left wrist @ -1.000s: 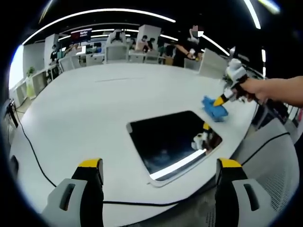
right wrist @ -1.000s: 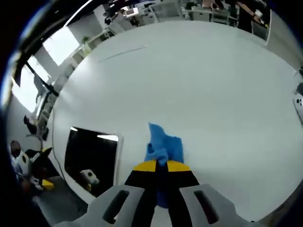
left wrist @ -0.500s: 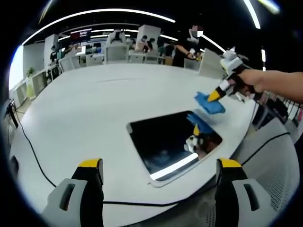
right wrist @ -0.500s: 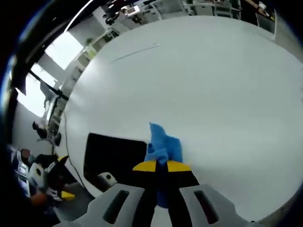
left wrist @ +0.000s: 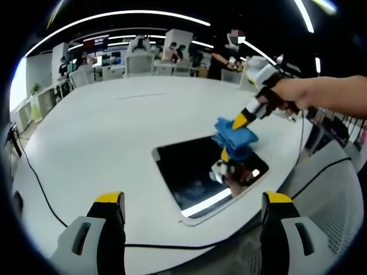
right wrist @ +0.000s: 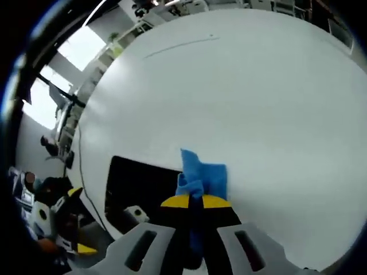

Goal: Wipe the mirror surface with the cleaning cloth until all visible marks leave the cleaned area.

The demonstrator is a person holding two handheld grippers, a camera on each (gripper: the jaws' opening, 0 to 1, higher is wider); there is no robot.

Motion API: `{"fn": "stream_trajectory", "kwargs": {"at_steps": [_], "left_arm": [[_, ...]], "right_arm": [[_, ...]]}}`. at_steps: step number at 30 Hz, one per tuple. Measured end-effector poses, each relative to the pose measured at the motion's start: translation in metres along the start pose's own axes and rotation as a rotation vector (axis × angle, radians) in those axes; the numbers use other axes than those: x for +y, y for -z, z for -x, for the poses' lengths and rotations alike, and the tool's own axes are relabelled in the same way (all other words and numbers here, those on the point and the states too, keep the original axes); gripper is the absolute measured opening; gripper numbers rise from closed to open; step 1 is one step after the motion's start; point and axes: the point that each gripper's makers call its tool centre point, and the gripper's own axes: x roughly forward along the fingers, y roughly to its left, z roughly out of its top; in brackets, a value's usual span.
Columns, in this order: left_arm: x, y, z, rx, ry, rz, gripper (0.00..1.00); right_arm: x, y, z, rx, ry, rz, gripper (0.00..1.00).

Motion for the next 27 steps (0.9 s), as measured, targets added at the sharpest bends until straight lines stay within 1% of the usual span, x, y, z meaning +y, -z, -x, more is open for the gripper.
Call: {"fn": "stream_trajectory", "kwargs": {"at_steps": [2,4,5,6,8,10,12,14,15,17,20,27], "left_arm": [[0.000,0.000,0.000,0.000,0.001,-0.001,0.99],[0.000,0.000,0.000,-0.001,0.002,-0.003,0.99],[0.000,0.000,0.000,-0.002,0.001,-0.004,0.99],[0.001,0.000,0.000,-0.002,0.001,-0.005,0.99],[0.001,0.000,0.001,-0.007,0.001,-0.005,0.99],[0.000,-0.001,0.001,-0.012,0.005,-0.002,0.99],[-0.002,-0.003,0.001,-0.019,0.014,-0.007,0.99],[-0.002,-0.002,0.001,-0.018,0.012,-0.005,0.99],[-0.001,-0.003,0.001,-0.021,0.011,-0.003,0.99],[-0.001,-0.003,0.001,-0.022,0.008,-0.001,0.99],[-0.001,-0.003,0.000,-0.023,0.010,-0.002,0.99],[-0.002,-0.003,-0.001,-0.019,0.011,-0.009,0.99]], "right_arm": [[-0.002,0.005,-0.009,0.019,0.006,-0.004,0.00],[-0.003,0.014,-0.018,0.037,0.015,-0.005,0.00],[0.001,0.013,-0.012,0.028,0.024,-0.105,0.00],[0.000,0.012,-0.013,0.029,0.015,-0.021,0.00],[0.003,0.012,-0.007,0.038,0.028,-0.001,0.00],[0.005,0.012,-0.007,0.042,0.033,0.000,0.00],[0.015,0.012,-0.011,0.049,0.013,-0.008,0.00],[0.025,0.012,-0.015,0.058,0.011,0.022,0.00],[0.034,0.011,-0.018,0.059,0.007,0.032,0.00],[0.046,0.009,-0.022,0.065,-0.008,0.037,0.00],[0.068,0.005,-0.031,0.075,-0.017,0.077,0.00],[0.105,-0.005,-0.048,0.089,-0.053,0.105,0.00]]}}
